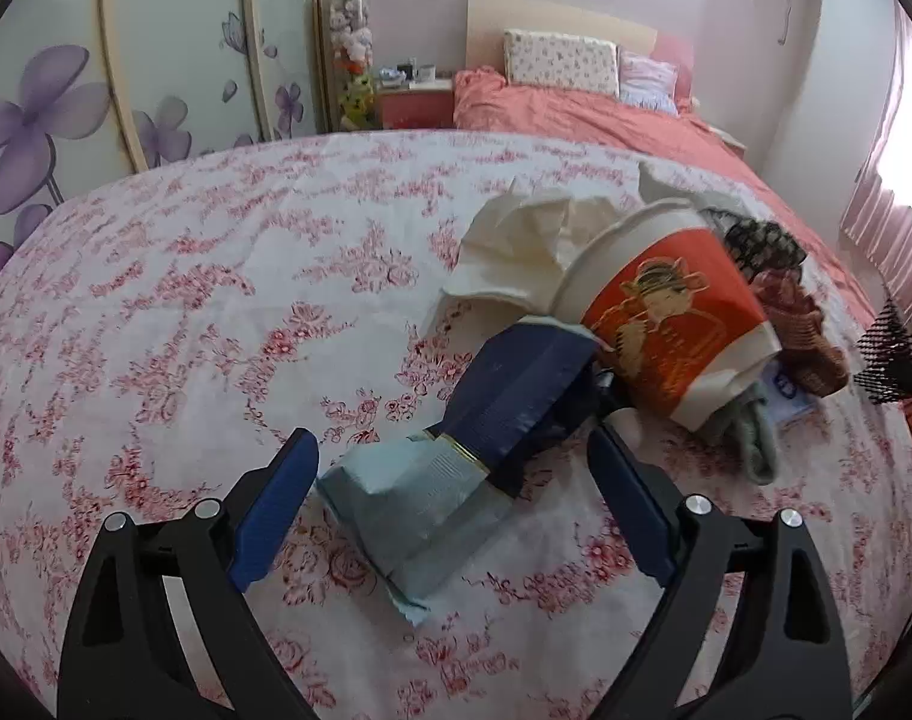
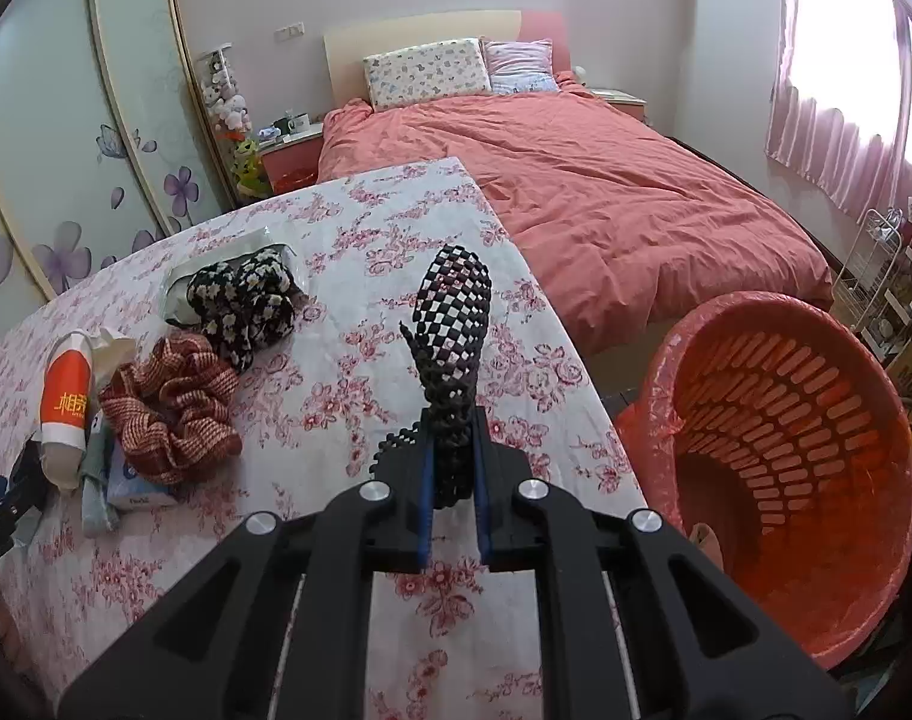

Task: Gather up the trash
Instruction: 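Grasp the blue-grey pouch with the left tool while the right tool grasps the black checkered mesh, then carry the pouch with the left tool while the right tool carries the mesh to the basket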

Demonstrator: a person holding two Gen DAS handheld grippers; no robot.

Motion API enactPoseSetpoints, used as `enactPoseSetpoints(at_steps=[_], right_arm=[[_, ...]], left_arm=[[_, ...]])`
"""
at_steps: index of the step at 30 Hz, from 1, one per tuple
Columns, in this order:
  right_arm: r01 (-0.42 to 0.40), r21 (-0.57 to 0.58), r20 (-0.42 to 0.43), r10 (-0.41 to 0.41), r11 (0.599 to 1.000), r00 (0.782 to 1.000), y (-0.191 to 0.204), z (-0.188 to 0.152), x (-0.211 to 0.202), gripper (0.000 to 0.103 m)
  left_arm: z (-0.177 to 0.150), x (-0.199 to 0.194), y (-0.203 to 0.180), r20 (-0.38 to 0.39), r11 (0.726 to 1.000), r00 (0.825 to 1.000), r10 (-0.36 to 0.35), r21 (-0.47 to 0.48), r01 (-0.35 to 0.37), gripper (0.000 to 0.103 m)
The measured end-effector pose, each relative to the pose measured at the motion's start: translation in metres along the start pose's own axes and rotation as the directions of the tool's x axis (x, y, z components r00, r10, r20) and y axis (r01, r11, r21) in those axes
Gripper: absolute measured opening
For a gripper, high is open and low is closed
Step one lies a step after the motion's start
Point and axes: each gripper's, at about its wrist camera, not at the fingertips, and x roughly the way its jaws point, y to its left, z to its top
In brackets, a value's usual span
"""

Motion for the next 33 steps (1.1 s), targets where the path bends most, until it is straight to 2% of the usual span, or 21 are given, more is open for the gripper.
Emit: enactPoseSetpoints(at_steps=[4,5,9,22,33], right_arm=[[0.001,-0.003,-0.004,-0.001,1.0,1.0,0.0,-0.003,-0.003,0.012],[0.002,-0.004,-0.004,-0.002,1.0,1.0,0.0,-0.004,-0.004,0.012],[0.0,-0.003,-0.003,0.0,1.0,1.0,0.001,-0.005,-0.006,0.012],[-0.024,0.009,0.041,0.023,1.0,0.999,-0.005,-0.015,-0.047,0.012],[-0.038,0.042,0.109,0.033,0.998,0.994,-0.029,-0.023,-0.093,0.012]], left_arm=[[0.0,0.007,0.001,-0.022,1.0,1.0,-0.001,-0.003,0.001,0.075],[0.0,0.006,0.001,-0.022,1.0,1.0,-0.005,-0.004,0.005,0.069],[0.0,0.001,0.003,-0.006,0.999,1.0,-0.031,-0.018,0.031,0.063],[0.001,-0.046,-0.006,0.085,0.998,0.995,-0.057,-0.016,0.058,0.062],[0.005,-0.085,-0.061,0.148,0.986,0.976,-0.16,0.063,0.153,0.062]])
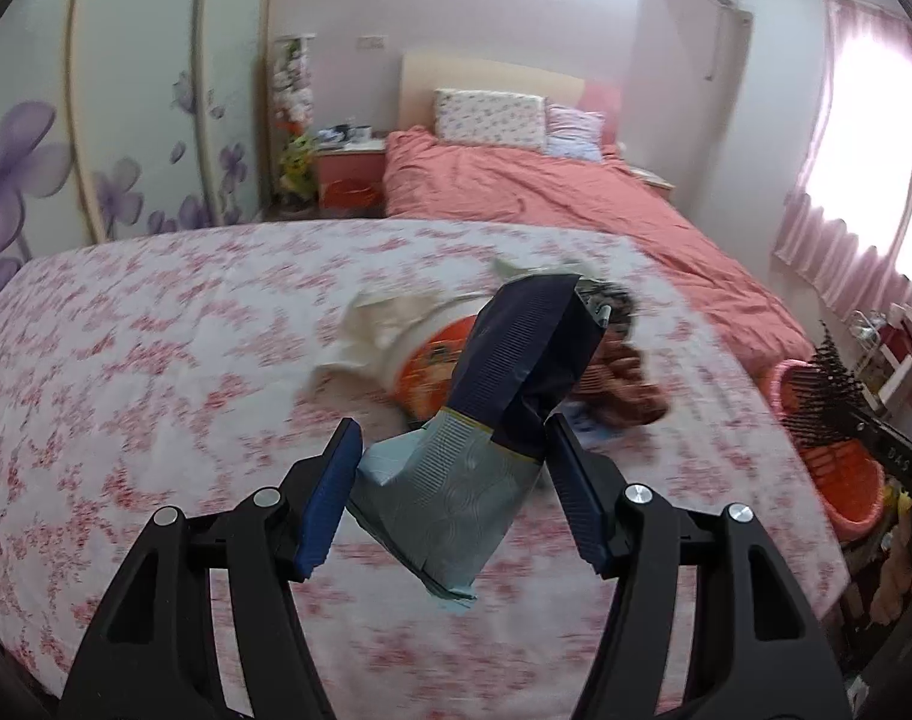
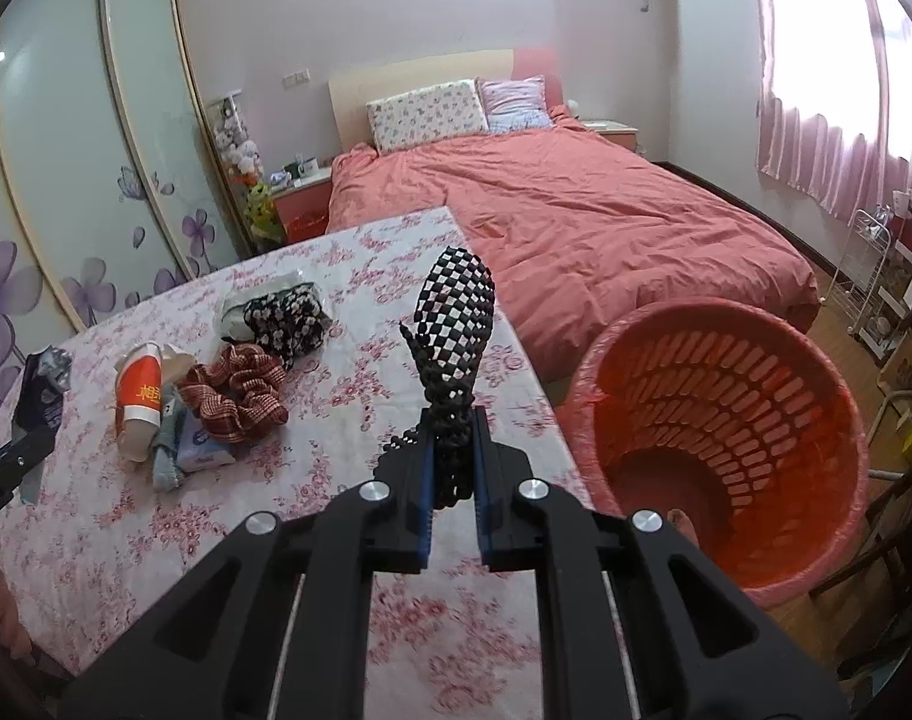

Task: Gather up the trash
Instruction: 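Carry the pouch with the left tool while the right tool carries the mesh to the basket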

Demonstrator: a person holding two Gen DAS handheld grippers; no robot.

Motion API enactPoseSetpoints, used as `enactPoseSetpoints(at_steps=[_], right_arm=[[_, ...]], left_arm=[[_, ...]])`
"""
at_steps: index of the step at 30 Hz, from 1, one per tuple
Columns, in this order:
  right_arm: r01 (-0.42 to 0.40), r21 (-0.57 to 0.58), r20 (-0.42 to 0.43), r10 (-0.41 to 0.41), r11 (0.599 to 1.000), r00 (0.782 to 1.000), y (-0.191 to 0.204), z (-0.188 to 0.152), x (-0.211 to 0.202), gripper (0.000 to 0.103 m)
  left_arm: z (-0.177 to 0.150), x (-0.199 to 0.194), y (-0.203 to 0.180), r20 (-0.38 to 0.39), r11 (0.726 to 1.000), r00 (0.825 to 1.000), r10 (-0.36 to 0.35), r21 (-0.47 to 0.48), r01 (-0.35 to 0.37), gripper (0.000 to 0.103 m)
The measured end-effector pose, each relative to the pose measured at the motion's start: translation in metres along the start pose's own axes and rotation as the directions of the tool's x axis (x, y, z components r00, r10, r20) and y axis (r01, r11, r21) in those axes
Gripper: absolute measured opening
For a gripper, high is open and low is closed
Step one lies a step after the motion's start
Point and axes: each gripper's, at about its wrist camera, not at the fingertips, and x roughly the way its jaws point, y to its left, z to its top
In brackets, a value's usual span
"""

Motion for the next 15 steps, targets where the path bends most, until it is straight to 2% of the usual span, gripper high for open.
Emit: enactPoseSetpoints(at_steps=[7,15], right_arm=[[0.039,0.044,0.051,-0.041,0.998,0.998,-0.032,-0.003,-0.029,0.012],[0.09,0.104,0.105,-0.101,0.991,0.989,-0.07,-0.007,-0.054,0.012]], left_arm=[[0.004,0.001,-0.055,0.007,0.994,0.995,-0.1,0.037,0.1,0.062],[0.003,0.009,-0.124,-0.009,0.97,0.975,-0.221,0.098,0.221,0.062]])
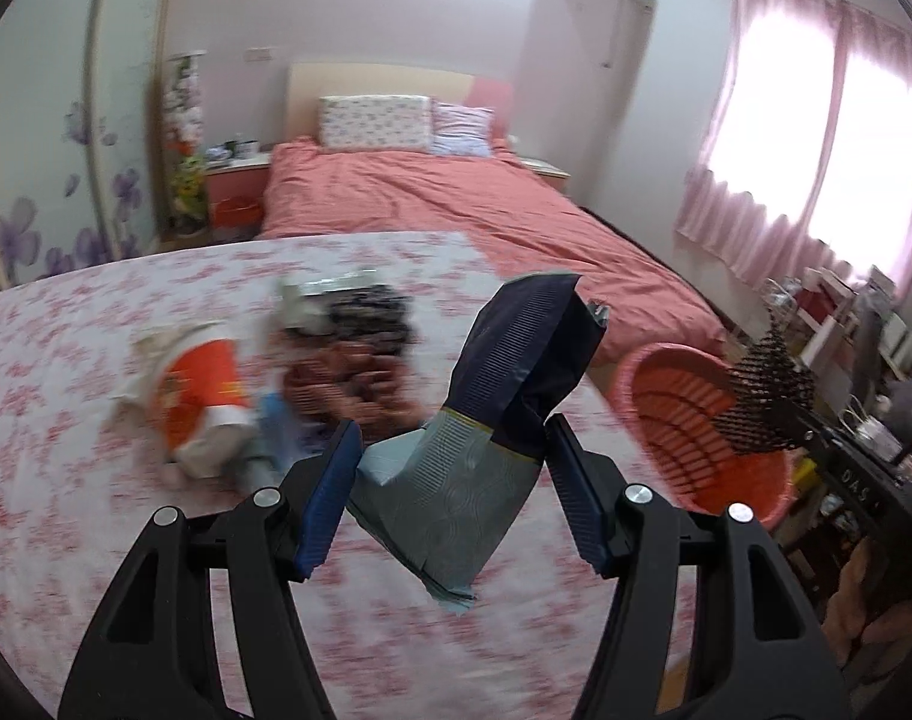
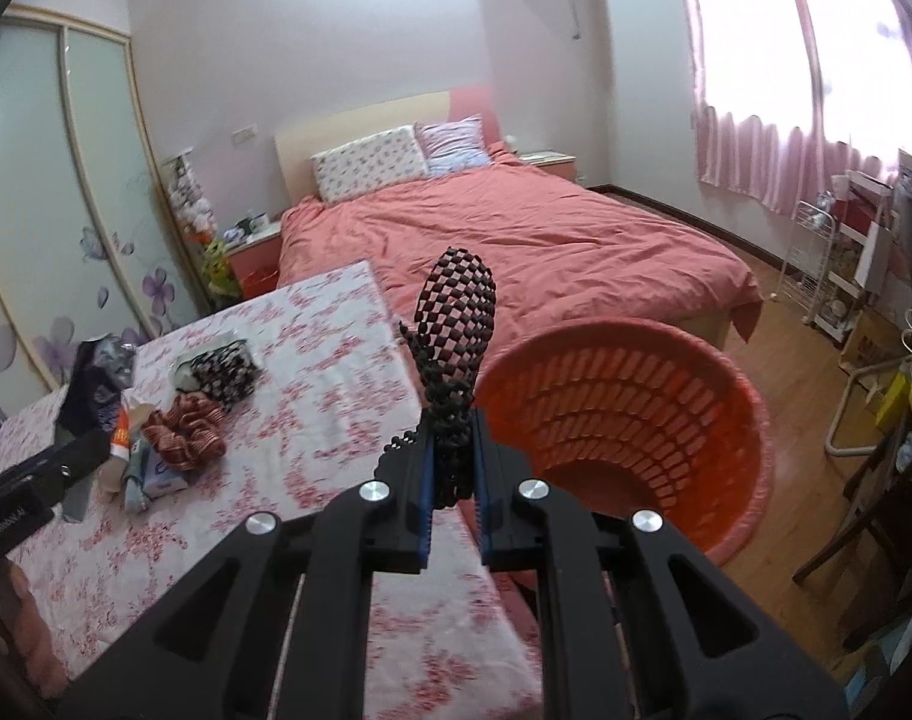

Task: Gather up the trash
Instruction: 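Carry the pouch with the left tool while the right tool carries the mesh to the basket, then open the left tool over the basket while the right tool releases the mesh into it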

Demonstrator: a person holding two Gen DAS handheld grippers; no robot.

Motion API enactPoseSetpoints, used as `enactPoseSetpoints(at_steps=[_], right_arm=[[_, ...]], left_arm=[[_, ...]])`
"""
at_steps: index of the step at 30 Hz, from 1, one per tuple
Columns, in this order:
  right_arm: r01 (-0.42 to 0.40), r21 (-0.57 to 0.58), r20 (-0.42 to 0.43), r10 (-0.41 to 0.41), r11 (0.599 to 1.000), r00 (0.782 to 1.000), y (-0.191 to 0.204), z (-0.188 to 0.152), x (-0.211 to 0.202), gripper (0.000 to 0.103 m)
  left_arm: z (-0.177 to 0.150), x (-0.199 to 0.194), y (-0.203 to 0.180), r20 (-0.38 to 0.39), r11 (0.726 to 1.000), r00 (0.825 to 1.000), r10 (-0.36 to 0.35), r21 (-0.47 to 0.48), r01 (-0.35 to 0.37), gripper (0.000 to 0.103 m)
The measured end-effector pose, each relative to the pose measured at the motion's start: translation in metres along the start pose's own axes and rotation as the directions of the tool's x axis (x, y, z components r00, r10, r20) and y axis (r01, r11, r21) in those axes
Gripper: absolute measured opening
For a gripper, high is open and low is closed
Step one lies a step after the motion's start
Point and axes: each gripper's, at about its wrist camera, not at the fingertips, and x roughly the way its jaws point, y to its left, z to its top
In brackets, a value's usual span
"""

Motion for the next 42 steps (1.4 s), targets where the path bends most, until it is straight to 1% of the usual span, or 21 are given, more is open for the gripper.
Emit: enactPoseSetpoints(at_steps=[3,9,13,21,27,35,37,38,39,42], right_arm=[[0.018,0.031,0.013,-0.018,0.999,1.0,-0.017,0.0,-0.004,0.012],[0.046,0.08,0.03,-0.049,0.996,0.998,-0.045,0.0,-0.006,0.012],[0.062,0.108,0.033,-0.066,0.992,0.997,-0.064,0.0,-0.003,0.012],[0.095,0.157,0.029,-0.1,0.983,0.995,-0.098,-0.002,0.01,0.012],[0.106,0.175,0.03,-0.113,0.979,0.993,-0.114,0.0,0.021,0.012],[0.114,0.191,0.03,-0.122,0.975,0.992,-0.129,0.004,0.038,0.013],[0.112,0.199,0.026,-0.12,0.974,0.992,-0.133,0.004,0.045,0.017],[0.113,0.202,0.024,-0.12,0.973,0.992,-0.137,0.005,0.048,0.017],[0.111,0.206,0.021,-0.118,0.972,0.993,-0.138,0.005,0.052,0.019],[0.112,0.216,0.007,-0.116,0.97,0.993,-0.143,0.003,0.06,0.03]], left_arm=[[0.002,0.01,-0.029,-0.007,0.998,0.998,-0.054,0.029,0.055,0.063],[0.004,0.031,-0.073,-0.027,0.988,0.991,-0.129,0.085,0.131,0.063],[0.004,0.046,-0.103,-0.042,0.976,0.982,-0.182,0.115,0.186,0.063],[0.002,0.074,-0.145,-0.091,0.951,0.961,-0.262,0.147,0.273,0.063],[0.001,0.09,-0.168,-0.121,0.937,0.949,-0.291,0.164,0.308,0.063],[0.0,0.112,-0.18,-0.158,0.932,0.941,-0.3,0.162,0.325,0.063],[-0.001,0.117,-0.183,-0.17,0.933,0.94,-0.295,0.162,0.322,0.063],[-0.002,0.121,-0.185,-0.176,0.935,0.941,-0.289,0.16,0.317,0.063],[-0.002,0.123,-0.185,-0.183,0.936,0.941,-0.286,0.159,0.316,0.065],[-0.005,0.13,-0.185,-0.203,0.941,0.941,-0.27,0.154,0.303,0.074]])
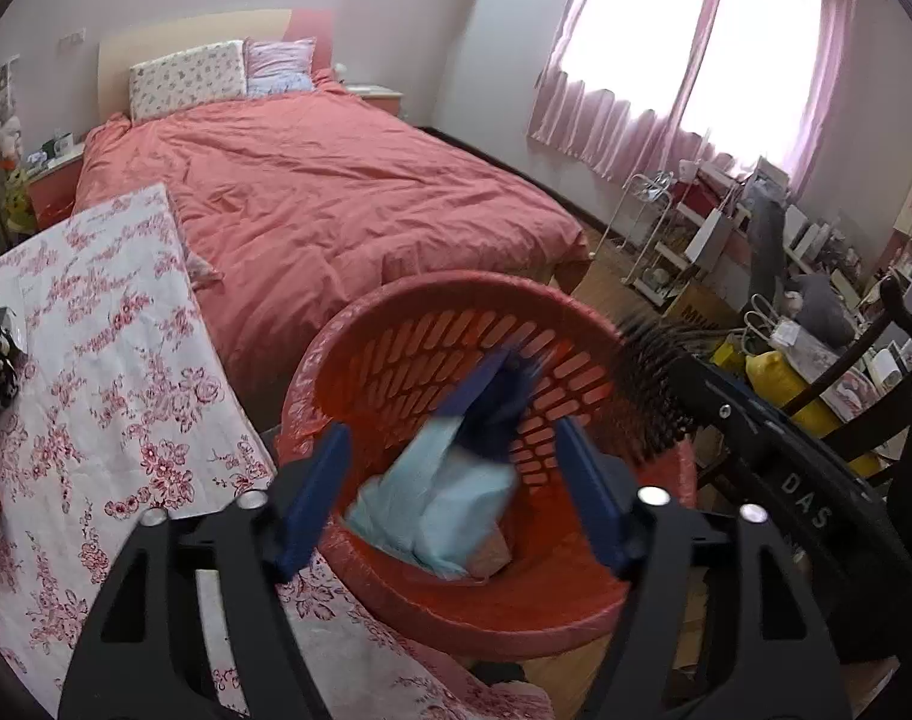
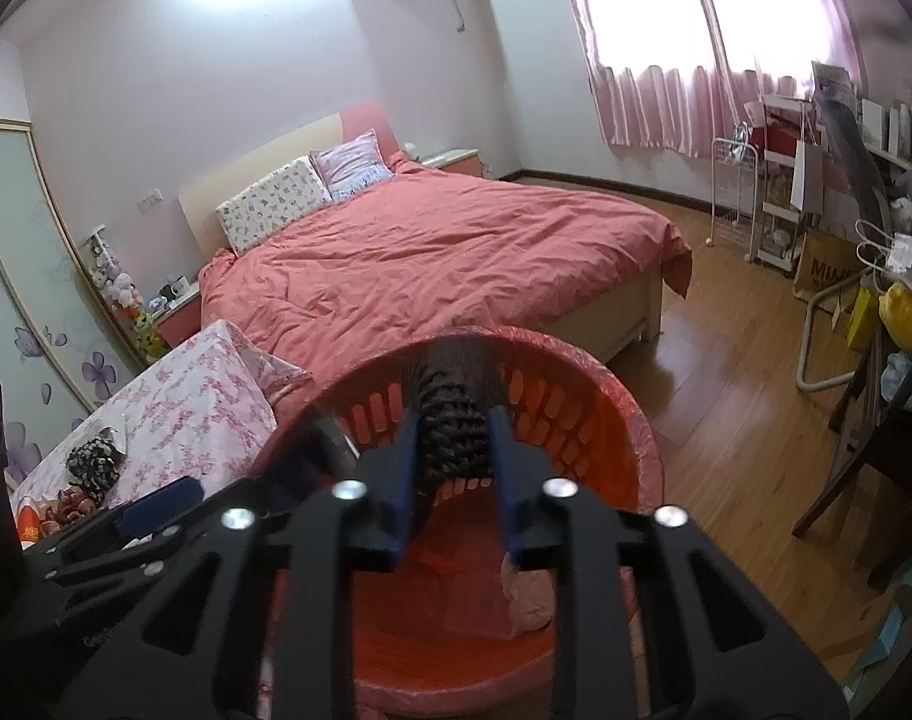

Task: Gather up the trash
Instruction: 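Open the left tool over the basket while the right tool releases the mesh into it, then move both tools back over the remaining items on the bed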

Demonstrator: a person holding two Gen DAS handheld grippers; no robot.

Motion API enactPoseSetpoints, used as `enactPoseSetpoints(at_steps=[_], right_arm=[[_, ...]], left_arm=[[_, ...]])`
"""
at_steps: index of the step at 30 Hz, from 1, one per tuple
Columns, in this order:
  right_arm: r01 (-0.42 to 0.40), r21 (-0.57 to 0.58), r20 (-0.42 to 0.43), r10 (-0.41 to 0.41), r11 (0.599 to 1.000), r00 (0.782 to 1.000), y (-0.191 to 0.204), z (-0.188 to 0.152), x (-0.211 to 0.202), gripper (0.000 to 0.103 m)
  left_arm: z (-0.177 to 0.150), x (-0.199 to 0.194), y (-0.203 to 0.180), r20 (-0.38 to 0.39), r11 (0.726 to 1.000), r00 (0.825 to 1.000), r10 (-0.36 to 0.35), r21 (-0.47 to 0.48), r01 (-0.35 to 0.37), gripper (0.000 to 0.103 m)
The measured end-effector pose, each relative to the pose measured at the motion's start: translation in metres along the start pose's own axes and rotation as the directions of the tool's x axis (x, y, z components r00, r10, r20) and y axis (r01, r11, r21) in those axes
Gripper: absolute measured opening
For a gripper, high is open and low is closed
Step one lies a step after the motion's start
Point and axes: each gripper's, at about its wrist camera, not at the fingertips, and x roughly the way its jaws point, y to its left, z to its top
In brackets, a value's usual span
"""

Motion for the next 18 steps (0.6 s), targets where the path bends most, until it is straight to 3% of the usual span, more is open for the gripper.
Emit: enactPoseSetpoints(at_steps=[11,18], right_arm=[[0.04,-0.015,-0.012,-0.04,0.999,0.999,0.004,-0.007,0.0,0.046],[-0.001,-0.075,-0.015,-0.001,0.997,1.0,0.041,-0.012,-0.011,0.05]], left_arm=[[-0.012,-0.013,0.028,-0.022,0.995,0.995,0.094,-0.027,-0.095,0.075],[-0.023,-0.05,0.063,0.008,0.98,0.982,0.188,-0.069,-0.187,0.075]])
